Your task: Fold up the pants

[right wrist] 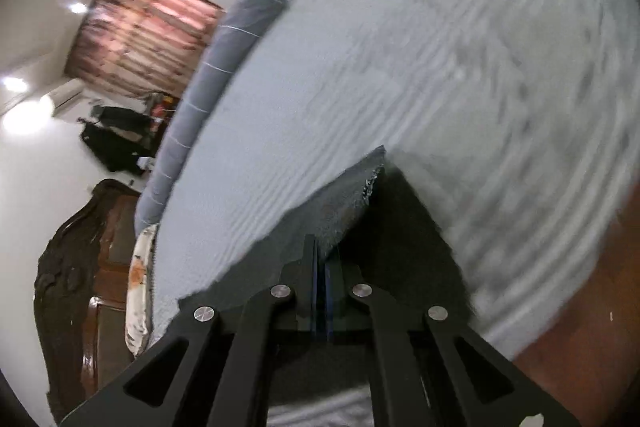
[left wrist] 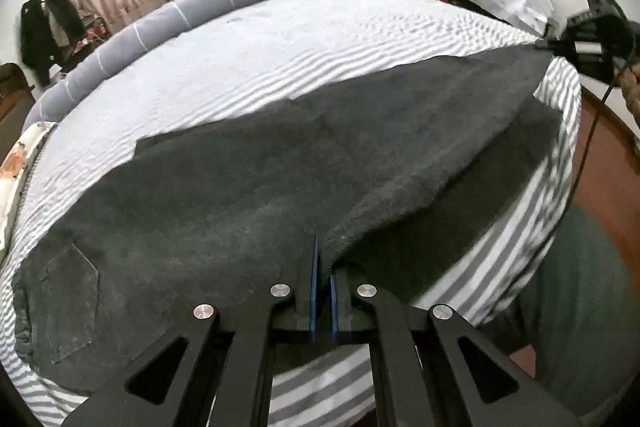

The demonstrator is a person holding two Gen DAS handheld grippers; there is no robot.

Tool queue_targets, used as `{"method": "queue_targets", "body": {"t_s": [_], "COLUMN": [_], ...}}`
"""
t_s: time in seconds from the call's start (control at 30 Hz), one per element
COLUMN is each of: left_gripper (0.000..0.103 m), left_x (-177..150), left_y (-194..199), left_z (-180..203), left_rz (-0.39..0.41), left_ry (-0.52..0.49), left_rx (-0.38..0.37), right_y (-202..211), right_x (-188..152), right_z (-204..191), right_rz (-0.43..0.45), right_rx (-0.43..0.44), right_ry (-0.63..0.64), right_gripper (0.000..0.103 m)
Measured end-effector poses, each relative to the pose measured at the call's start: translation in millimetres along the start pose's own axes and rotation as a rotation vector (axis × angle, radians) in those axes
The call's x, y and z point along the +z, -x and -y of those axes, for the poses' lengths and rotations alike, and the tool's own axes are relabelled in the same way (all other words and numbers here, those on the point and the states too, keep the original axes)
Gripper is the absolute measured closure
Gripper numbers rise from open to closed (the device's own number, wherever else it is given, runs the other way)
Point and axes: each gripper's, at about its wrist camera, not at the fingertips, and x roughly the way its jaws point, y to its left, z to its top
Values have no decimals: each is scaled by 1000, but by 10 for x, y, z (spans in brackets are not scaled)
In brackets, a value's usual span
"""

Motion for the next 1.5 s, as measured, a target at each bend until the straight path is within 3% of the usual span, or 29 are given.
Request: {"method": "queue_targets", "body": {"t_s": [0.17, 0.67, 0.9, 1.03, 1.13, 1.2, 1.27, 1.43, 1.5], "left_gripper": [99, 99, 91, 79, 71, 63, 62, 62, 62], "left_x": [-133, -246, -246, -179, -130, -134, -176, -434, -565], "left_y": [-34, -65, -221, -92, 152, 289, 324, 169, 59], "left_z": [84, 81, 67, -46, -258, -496, -742, -1149, -1193], "left_rz": [-16, -37, -86, -73, 7, 69, 88, 20, -35], "left_ry": [-49, -72, -32, 52, 139, 210, 268, 391, 385], "left_rx": [11, -4, -4, -97, -176, -158, -132, -114, -51], "right_y": [-23, -146, -162, -37, 112, 198, 241, 20, -195], "right_x": [-235, -438, -435, -408, -373, -330, -309, -420, -545], "right_z": [326, 465, 545, 341, 113, -26, -198, -710, -999], "right_rz": [-25, -50, -87, -68, -18, 17, 39, -28, -86], "right_rx": [-57, -191, -252, -329, -368, -373, -356, -247, -212], "right_ry": [-38, 10, 1, 70, 144, 175, 203, 283, 352], "right_gripper": [99, 99, 90, 75, 72, 70, 68, 67, 67]}}
